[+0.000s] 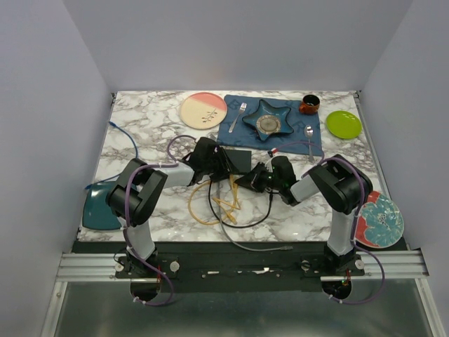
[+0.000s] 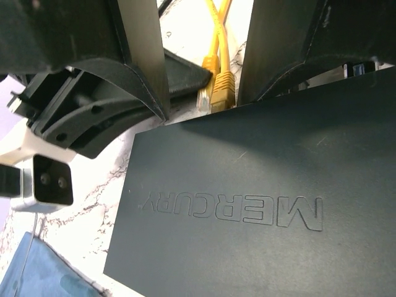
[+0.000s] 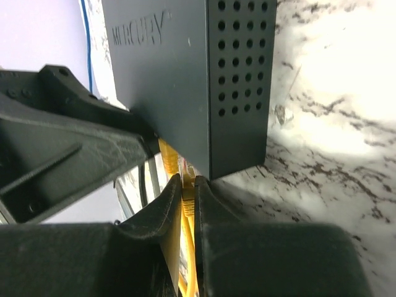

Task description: Pull the plug from the switch port

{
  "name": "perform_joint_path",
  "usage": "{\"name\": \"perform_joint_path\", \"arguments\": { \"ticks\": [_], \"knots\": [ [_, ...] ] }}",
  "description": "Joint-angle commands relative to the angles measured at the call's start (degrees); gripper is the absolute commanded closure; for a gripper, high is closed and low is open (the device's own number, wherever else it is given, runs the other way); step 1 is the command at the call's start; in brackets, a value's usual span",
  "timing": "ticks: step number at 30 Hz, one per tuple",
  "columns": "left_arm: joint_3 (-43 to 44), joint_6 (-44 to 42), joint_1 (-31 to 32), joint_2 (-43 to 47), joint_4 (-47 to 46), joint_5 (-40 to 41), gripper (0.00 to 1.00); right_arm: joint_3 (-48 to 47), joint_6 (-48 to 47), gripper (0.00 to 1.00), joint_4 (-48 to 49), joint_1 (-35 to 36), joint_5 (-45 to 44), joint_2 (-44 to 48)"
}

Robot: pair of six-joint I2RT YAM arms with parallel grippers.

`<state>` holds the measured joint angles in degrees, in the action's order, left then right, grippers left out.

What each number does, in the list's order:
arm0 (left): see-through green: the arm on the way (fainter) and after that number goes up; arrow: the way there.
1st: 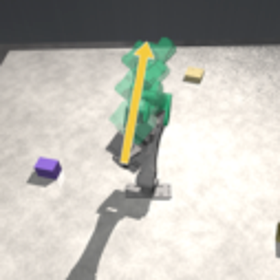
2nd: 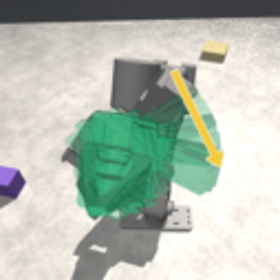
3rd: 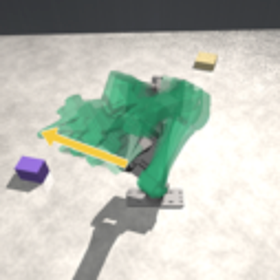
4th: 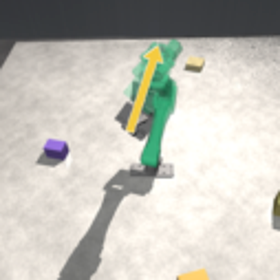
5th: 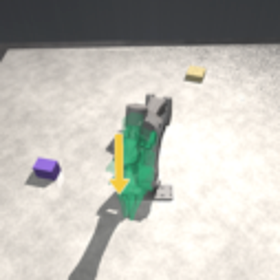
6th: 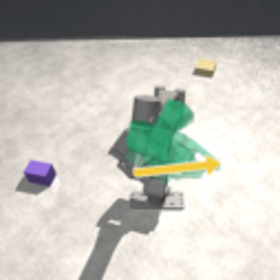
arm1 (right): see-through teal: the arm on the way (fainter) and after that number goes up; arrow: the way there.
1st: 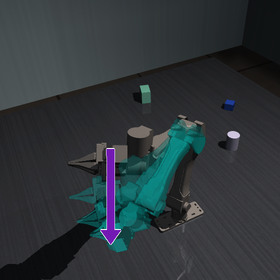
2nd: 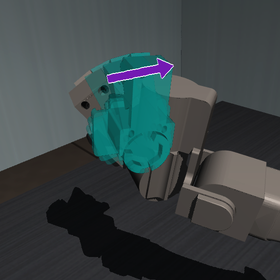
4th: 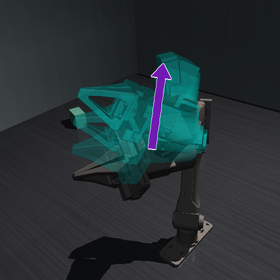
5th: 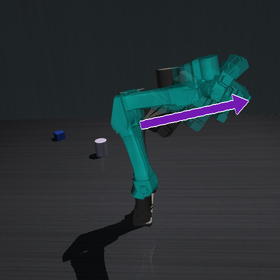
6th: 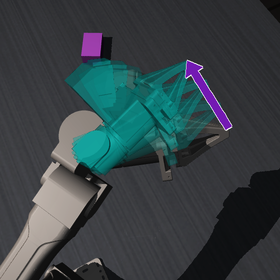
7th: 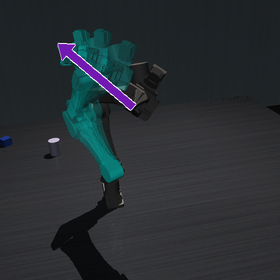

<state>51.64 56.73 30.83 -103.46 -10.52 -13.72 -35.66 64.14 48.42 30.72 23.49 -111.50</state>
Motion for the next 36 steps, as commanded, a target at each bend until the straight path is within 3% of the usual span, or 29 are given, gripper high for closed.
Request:
{"name": "perform_joint_path", "arguments": {
  "ticks": [1,5,8,12,21,24,26,32,36],
  "knots": [
    [0.7,0.4,-0.2,-0.3,0.3,3.1,0.41,3.6,-3.8,0.99,-4.0,-0.2,-0.2,0.7],
    [-0.4,0.0,-0.6,3.7,-0.1,4.2,0.40,5.3,-5.9,0.99,-6.0,-0.4,-4.4,8.7],
    [-1.0,-0.7,-1.2,8.1,0.3,5.4,0.39,3.1,-11.4,0.99,-16.7,-0.4,-6.6,18.2],
    [-1.2,-1.6,-1.6,13.3,1.2,8.1,0.30,0.2,-16.8,0.99,-32.5,-0.4,-12.8,27.5],
    [-4.3,-3.7,-2.3,25.7,1.6,13.3,0.15,1.9,-27.8,0.99,-46.7,-0.4,-18.9,49.0],
    [-5.5,-6.0,-2.3,29.5,0.9,14.6,0.08,0.2,-32.0,0.99,-53.9,-0.3,-17.3,55.9],
    [-6.5,-7.7,-2.3,32.5,-1.6,13.8,0.01,-2.5,-35.7,0.99,-57.8,-0.4,-15.1,58.1],
    [-11.0,-11.8,-1.0,38.5,-7.7,6.4,0.01,-10.4,-35.8,0.99,-64.9,-0.4,-14.1,65.4],
    [-15.8,-17.3,6.2,40.3,-15.6,2.8,0.01,-14.5,-32.7,0.99,-66.3,-0.4,-10.7,62.2]
  ]
}}
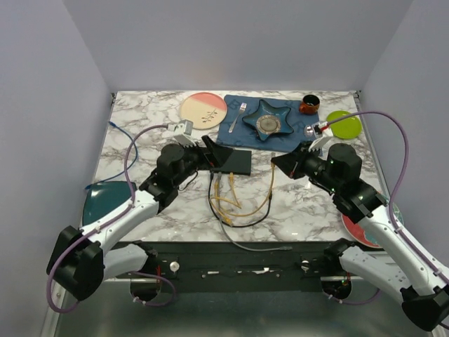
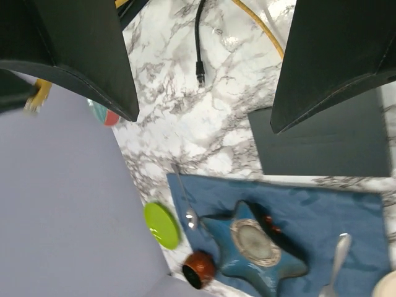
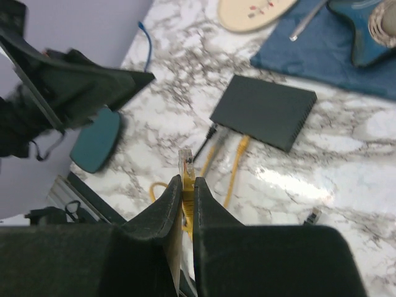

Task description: Pull the plug from the switch port

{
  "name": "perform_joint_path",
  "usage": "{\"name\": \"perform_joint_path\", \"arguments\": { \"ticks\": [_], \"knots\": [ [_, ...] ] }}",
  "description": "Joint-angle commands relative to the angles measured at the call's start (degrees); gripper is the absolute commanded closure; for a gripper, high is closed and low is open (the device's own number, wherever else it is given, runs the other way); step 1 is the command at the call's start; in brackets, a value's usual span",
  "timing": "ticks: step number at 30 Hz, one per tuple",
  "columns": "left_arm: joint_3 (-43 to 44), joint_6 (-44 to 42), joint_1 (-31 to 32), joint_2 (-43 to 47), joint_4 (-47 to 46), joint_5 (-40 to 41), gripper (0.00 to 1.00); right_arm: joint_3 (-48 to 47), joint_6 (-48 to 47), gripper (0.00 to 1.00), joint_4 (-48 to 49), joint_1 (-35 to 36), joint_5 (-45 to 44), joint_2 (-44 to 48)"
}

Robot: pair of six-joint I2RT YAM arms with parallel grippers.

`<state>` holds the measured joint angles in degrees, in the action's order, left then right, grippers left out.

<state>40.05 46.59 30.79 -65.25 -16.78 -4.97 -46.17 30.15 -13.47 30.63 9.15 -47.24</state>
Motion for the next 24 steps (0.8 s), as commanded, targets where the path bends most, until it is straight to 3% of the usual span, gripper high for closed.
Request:
{"name": "perform_joint_path", "arguments": {
  "ticks": [1,7,18,21,22,24],
  "knots": [
    [-4.8,-10.5,8.0,2.1,-11.8,-5.6,0.01,-4.3,2.5,0.99,-4.4,-0.2,4.3,-2.7],
    [-5.2,-17.1,19.5,-0.3,-13.4,1.4,0.01,-3.1,6.5,0.99,-1.6,-0.3,8.1,-4.6],
    [-3.3,-20.3,28.5,-7.9,-15.9,2.6,0.01,-1.4,7.3,0.99,-1.5,-0.3,9.3,-4.1],
    [-2.4,-20.7,28.8,-10.3,-15.7,-0.7,0.25,-0.6,7.6,0.99,-0.9,-0.3,9.7,-3.9],
    [-2.0,-20.7,28.8,-10.8,-14.8,-1.5,0.48,-0.5,7.6,0.99,-0.9,-0.3,9.7,-3.7],
    [-1.6,-20.8,28.8,-10.9,-14.0,-2.1,0.77,-0.3,7.3,0.99,-0.9,-0.3,9.2,-2.9]
  ]
}}
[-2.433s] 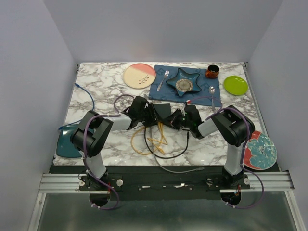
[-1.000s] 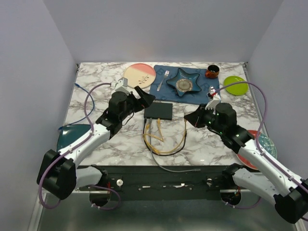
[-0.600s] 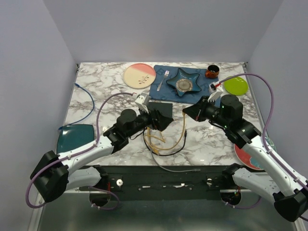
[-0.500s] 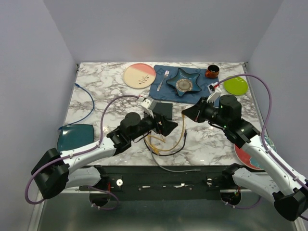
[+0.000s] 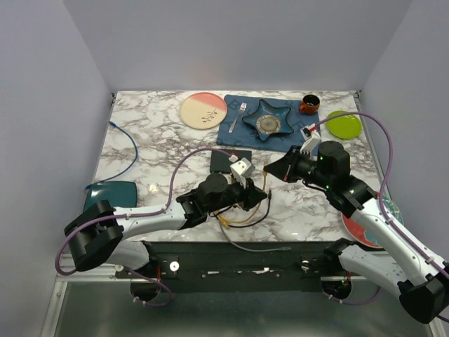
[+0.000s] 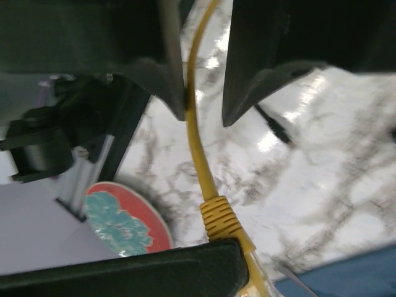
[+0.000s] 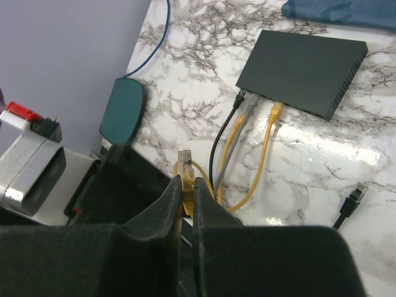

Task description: Pull the plug from the switch port

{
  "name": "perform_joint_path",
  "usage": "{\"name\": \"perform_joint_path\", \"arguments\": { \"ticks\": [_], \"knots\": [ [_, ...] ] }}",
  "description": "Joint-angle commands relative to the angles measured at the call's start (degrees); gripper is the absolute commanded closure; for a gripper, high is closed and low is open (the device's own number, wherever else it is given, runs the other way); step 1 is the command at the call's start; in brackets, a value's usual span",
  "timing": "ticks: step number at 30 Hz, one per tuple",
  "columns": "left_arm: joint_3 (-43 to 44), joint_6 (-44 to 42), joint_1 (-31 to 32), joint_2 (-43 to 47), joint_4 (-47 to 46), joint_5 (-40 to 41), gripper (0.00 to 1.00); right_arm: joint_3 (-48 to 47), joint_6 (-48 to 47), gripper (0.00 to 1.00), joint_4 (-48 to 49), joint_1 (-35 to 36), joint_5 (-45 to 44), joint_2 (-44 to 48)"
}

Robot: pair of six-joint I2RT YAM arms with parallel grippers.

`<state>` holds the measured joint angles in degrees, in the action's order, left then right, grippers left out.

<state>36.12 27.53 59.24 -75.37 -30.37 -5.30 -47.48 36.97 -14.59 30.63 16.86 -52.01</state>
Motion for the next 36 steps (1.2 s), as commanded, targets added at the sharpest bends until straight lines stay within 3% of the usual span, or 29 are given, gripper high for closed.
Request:
{"name": "perform_joint_path", "arguments": {
  "ticks": [1,2,3,6,9,14,17,19,22,26,30,34,36],
  "knots": [
    [2.9,-1.9,0.3,-0.4,0.5,-1.2,0.97,1.1,-0.1,0.99,0.1,-0.3,1.2,2.3],
    [3.1,-2.0,0.3,0.8,0.7,0.3,1.00,1.0,-0.3,0.95,0.1,-0.3,0.8,2.8],
    [3.3,-2.0,0.3,1.7,0.9,0.6,1.00,0.8,-0.6,0.77,-0.1,-0.3,-0.2,3.8],
    [4.7,-2.1,0.2,4.8,2.6,1.3,1.00,0.4,-2.2,0.48,-2.1,-0.3,-3.8,5.8],
    [8.3,-1.2,0.2,6.8,5.9,1.3,1.00,0.9,-3.0,0.41,-4.0,-0.3,-6.5,6.8],
    [14.2,-2.0,-0.7,11.2,15.6,9.0,1.00,3.7,-2.5,0.39,-5.3,-0.3,-10.8,9.6],
    [15.7,-1.3,-4.5,15.3,20.2,13.5,1.00,4.9,-2.5,0.39,-5.5,-0.3,-12.5,11.0],
    [15.0,0.8,-10.8,17.9,20.0,13.0,1.00,5.2,-2.4,0.39,-5.5,-0.3,-13.2,11.5],
    [14.2,6.3,-21.5,22.3,19.6,9.6,1.00,5.5,-2.4,0.40,-5.5,-0.3,-13.3,11.2],
    [16.9,8.9,-29.5,24.4,23.6,5.4,1.00,5.7,-2.5,0.40,-5.5,-0.3,-12.8,10.5],
    [18.4,12.9,-32.3,22.8,26.2,-3.9,1.00,6.5,-2.5,0.40,-5.2,-0.3,-12.4,9.9],
    [14.5,20.5,-32.4,21.1,19.7,-12.8,1.00,7.7,-2.0,0.41,-4.0,-0.3,-11.2,9.1],
    [13.8,20.6,-32.4,22.0,19.7,-11.6,1.00,8.2,-2.0,0.41,-4.0,-0.3,-11.2,9.5]
  ]
}}
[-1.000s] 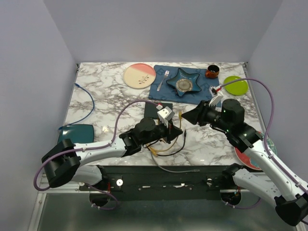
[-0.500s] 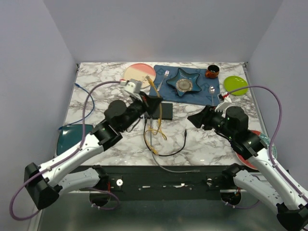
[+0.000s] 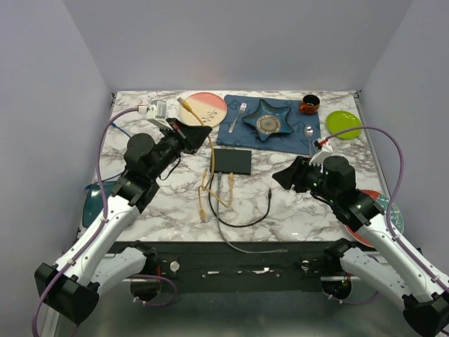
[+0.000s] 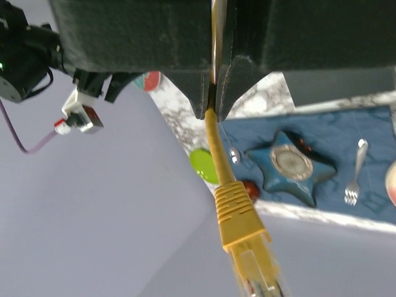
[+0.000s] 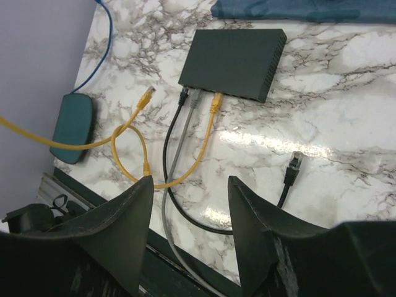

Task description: Pull the plug from the switch port

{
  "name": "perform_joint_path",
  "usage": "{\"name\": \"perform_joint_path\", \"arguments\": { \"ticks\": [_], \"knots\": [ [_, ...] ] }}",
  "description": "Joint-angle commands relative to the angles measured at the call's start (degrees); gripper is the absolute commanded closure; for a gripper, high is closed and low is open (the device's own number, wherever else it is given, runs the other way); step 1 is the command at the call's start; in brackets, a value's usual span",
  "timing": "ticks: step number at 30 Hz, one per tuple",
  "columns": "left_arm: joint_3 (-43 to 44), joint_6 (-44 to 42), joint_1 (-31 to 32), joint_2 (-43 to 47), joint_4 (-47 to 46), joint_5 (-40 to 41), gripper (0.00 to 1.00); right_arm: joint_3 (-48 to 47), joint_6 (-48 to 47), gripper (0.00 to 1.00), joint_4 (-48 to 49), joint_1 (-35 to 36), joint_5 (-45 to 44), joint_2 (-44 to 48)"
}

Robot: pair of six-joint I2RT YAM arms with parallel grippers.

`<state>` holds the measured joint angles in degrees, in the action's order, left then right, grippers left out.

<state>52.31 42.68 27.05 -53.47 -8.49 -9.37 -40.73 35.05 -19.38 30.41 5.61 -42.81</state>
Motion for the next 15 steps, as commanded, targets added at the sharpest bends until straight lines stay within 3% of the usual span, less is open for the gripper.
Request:
{"name": "perform_joint_path", "arguments": {
  "ticks": [1,6,10,12,15],
  "knots": [
    [-1.3,4.8,-0.2,0.7,1.4,-3.2,1.00,1.6,-0.2,0.41,0.8,-0.1,0.0,0.6],
    [8.7,-4.8,-1.2,-1.6,15.8,-0.6,1.00,2.8,-0.7,0.41,0.8,-0.1,-0.8,2.4],
    [16.5,-6.2,-1.2,-5.9,27.0,-6.2,1.00,3.2,-0.9,0.41,0.8,-0.1,-0.6,2.3],
    [15.3,-3.4,-1.2,-5.7,28.1,-13.0,1.00,3.1,-0.9,0.41,0.8,-0.1,-0.6,2.0],
    [11.9,-1.4,-1.1,-2.6,29.8,-17.1,1.00,2.9,-1.4,0.41,0.9,-0.1,-0.2,1.7]
  ]
}}
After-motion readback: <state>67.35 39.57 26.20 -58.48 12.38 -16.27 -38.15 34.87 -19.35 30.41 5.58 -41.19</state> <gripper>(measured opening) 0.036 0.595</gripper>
